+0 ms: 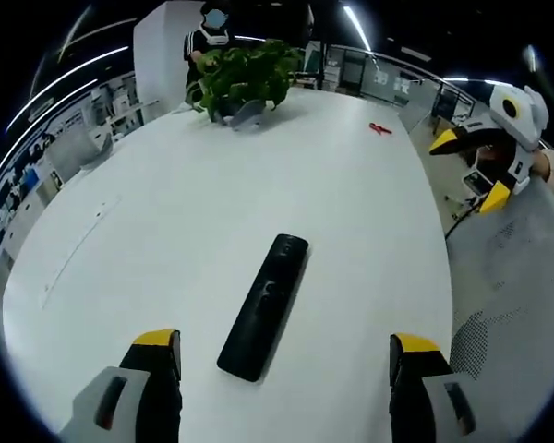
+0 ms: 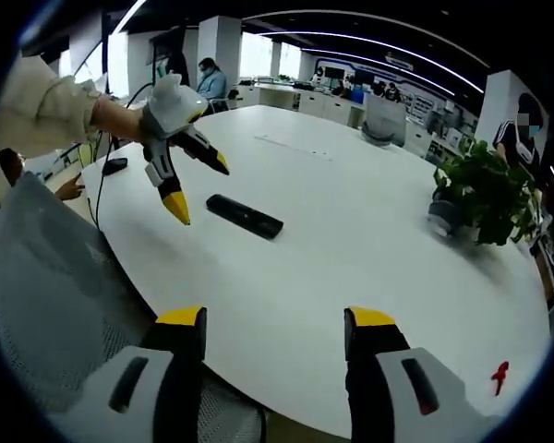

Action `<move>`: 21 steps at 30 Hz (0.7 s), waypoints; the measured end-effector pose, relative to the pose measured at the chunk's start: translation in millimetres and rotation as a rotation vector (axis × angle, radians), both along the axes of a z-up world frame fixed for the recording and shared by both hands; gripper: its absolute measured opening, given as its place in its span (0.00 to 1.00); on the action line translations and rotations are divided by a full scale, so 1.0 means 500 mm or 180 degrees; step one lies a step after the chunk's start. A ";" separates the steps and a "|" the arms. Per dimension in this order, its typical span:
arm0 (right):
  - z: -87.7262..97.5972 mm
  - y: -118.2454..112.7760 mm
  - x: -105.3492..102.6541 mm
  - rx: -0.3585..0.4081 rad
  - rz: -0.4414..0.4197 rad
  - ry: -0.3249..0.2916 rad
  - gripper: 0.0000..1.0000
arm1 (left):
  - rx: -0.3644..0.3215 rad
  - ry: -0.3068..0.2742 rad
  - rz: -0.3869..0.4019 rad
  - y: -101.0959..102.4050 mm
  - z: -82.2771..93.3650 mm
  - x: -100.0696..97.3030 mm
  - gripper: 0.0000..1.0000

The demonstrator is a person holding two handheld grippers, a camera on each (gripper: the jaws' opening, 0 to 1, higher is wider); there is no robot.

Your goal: Press the specified remote control buttons in sequence, fully releasing each button before pressing the next.

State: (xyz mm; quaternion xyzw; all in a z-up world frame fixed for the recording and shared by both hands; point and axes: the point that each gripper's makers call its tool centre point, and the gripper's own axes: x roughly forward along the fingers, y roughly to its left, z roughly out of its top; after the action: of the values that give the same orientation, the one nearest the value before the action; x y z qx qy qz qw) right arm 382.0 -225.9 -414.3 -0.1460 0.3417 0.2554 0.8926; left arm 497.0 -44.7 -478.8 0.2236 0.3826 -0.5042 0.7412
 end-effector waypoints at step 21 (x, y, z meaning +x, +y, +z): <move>-0.002 0.003 -0.001 0.0036 0.0011 0.0038 0.60 | 0.0105 0.0045 -0.0072 -0.010 -0.032 0.011 0.95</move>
State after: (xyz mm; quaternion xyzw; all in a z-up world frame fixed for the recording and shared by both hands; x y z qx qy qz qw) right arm 381.3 -224.7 -415.4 -0.1399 0.3452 0.2598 0.8909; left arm 502.6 -49.7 -494.8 0.2365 0.3936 -0.5077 0.7290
